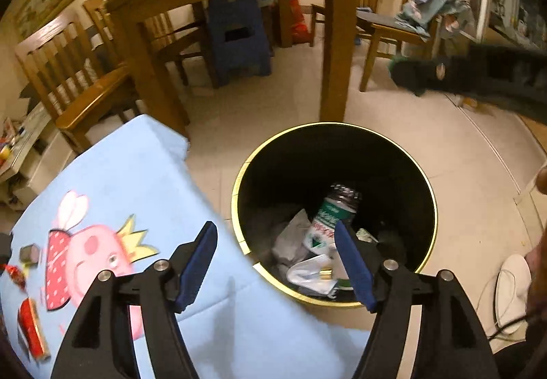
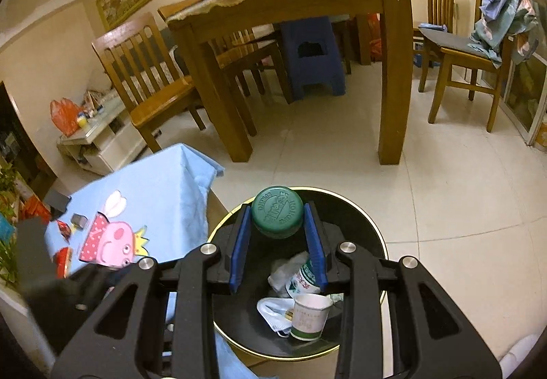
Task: Collect trash
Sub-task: 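Carry both caps over the bin and open both grippers to drop them, then grasp the pink card with the right gripper while the left grasps the red candy wrapper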
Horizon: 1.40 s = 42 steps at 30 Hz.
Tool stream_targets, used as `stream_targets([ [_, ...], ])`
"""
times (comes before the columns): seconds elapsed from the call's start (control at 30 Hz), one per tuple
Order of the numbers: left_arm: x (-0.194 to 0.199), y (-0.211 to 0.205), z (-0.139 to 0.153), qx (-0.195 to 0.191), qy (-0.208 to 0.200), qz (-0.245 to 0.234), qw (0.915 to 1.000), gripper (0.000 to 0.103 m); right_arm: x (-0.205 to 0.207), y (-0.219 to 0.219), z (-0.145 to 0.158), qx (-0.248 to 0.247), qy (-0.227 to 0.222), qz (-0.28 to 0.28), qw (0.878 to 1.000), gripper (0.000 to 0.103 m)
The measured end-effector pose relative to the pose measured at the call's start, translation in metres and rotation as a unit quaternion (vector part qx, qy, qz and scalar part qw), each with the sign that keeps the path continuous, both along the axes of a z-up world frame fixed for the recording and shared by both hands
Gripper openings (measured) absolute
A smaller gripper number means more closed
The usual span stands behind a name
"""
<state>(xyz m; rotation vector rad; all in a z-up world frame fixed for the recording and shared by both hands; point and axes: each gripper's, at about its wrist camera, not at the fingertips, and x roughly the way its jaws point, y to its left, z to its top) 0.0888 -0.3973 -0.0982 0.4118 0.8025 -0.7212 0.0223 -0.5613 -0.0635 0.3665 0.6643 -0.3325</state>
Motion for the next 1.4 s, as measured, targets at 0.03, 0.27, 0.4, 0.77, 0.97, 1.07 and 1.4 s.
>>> stream_targets([
  [0.03, 0.000, 0.004, 0.003, -0.001, -0.001, 0.006, 1.0000, 0.069, 0.003, 0.000, -0.003, 0.001, 0.008, -0.001, 1.000, 0.032],
  [0.27, 0.008, 0.043, 0.008, -0.006, 0.000, 0.045, 0.9990, 0.069, 0.019, 0.000, -0.022, -0.003, 0.053, -0.030, 0.998, 0.056],
  [0.4, 0.008, 0.064, 0.011, -0.010, -0.002, 0.062, 0.9981, 0.069, 0.024, 0.007, -0.023, -0.009, 0.059, -0.035, 0.998, 0.056],
  [0.77, 0.027, 0.190, 0.029, -0.029, -0.028, 0.185, 0.9819, 0.074, 0.032, 0.058, -0.020, -0.044, 0.058, 0.007, 0.997, 0.063],
  [0.97, 0.047, 0.314, 0.037, -0.019, -0.059, 0.309, 0.9490, 0.075, 0.056, 0.124, -0.034, -0.070, 0.076, 0.071, 0.992, 0.067],
  [1.07, 0.054, 0.379, 0.034, -0.014, -0.065, 0.363, 0.9296, 0.077, 0.069, 0.177, -0.047, -0.079, 0.088, 0.124, 0.985, 0.072],
  [1.4, 0.071, 0.510, -0.010, -0.002, -0.016, 0.456, 0.8896, 0.080, 0.130, 0.386, -0.069, -0.039, 0.111, 0.322, 0.939, 0.080],
])
